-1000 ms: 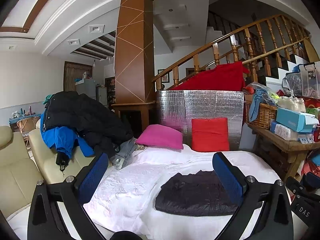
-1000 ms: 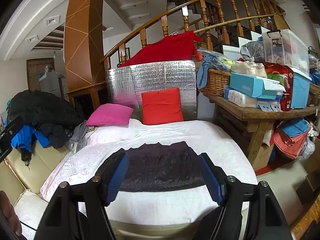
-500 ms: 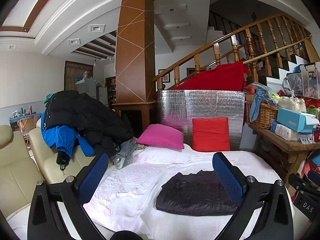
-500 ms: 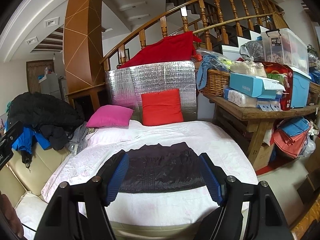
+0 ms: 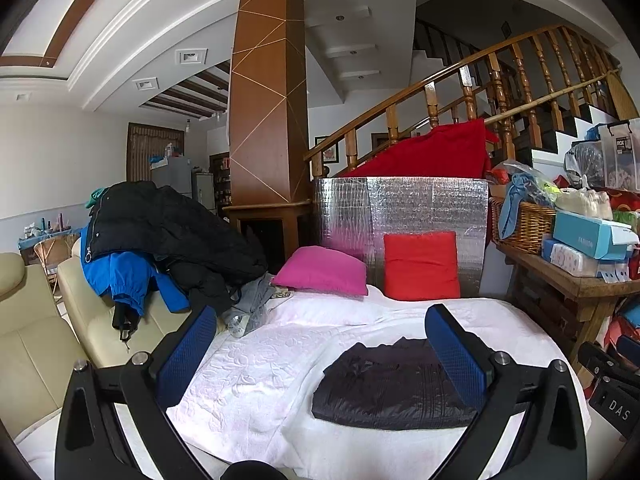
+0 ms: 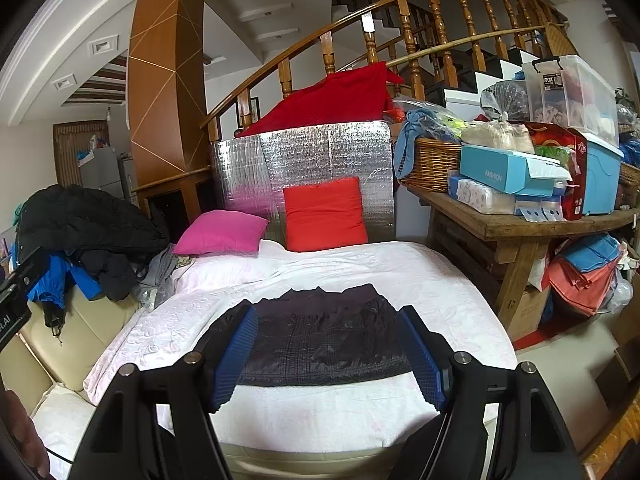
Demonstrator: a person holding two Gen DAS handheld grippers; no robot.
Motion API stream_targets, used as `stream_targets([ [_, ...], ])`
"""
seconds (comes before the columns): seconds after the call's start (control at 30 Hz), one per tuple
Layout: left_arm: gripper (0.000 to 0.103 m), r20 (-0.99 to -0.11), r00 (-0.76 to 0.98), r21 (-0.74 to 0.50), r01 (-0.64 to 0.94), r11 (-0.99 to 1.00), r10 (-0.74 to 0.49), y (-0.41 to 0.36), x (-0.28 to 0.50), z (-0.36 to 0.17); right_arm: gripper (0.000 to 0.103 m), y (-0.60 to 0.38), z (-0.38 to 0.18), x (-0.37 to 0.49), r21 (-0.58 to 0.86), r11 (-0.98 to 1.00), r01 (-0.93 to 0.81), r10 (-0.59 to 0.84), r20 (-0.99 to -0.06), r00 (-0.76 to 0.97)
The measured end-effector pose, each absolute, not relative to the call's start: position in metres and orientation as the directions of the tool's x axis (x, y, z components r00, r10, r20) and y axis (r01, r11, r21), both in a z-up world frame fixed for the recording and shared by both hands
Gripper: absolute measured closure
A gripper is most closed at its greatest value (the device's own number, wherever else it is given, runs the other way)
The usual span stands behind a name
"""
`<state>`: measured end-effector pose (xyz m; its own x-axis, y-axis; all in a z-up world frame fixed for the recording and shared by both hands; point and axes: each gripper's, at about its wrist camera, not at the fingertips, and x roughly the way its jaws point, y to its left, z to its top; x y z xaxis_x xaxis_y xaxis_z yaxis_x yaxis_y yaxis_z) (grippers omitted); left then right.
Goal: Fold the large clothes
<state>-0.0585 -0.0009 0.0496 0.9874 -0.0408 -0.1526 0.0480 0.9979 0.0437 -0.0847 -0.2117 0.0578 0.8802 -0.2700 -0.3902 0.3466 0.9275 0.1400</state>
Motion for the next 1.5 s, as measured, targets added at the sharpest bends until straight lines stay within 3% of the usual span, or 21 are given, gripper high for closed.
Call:
stream_targets([
  [1.5, 0.000, -0.181, 0.982, 0.059, 0.059, 0.997, -0.047, -0.005, -0.050, 0.043, 0.028, -0.210, 0.056, -0.067, 0.111, 0.931, 0.349, -0.276, -0.412, 0.868],
])
